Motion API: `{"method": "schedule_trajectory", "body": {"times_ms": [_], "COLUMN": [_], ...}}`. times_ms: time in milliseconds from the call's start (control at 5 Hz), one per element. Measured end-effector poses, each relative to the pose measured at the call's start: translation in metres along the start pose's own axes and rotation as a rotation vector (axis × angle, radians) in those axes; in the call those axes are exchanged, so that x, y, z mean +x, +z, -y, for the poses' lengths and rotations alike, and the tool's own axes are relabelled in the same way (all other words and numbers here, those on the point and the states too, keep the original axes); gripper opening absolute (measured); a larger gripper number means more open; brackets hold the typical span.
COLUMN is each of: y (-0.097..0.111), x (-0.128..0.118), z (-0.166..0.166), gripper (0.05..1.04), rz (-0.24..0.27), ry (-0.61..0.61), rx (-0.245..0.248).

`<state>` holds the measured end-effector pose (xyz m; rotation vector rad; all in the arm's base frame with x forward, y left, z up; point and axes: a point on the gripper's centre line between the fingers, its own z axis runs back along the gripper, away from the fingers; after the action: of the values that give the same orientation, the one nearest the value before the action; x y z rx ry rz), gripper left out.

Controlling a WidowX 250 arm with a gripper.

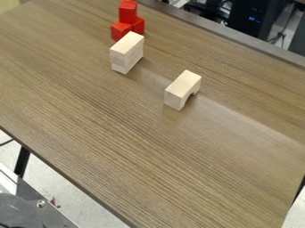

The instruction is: Put the white block on top of the arch

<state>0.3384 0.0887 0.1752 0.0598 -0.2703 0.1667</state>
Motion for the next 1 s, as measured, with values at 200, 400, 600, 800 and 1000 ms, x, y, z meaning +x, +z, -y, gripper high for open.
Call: {"method": "schedule_trajectory", "body": {"times_ms": [200, 400, 600, 800, 1000], "y": [-0.012, -0.020, -0.031, -0.052, -0.061], "x": [-0.004, -0.004, -0.006, -0.006, -0.005], "z": [0.001, 0.001, -0.003, -0.008, -0.012], "gripper": [1.000, 1.000, 1.000, 1.000, 1.000], "rz": [-0.037, -0.024, -0.004, -0.004, -0.005], "ry": [-0.002, -0.007, -0.010, -0.021, -0.022], "rx": [-0.003, -0.002, 0.027, 0.056, 0.083]}}
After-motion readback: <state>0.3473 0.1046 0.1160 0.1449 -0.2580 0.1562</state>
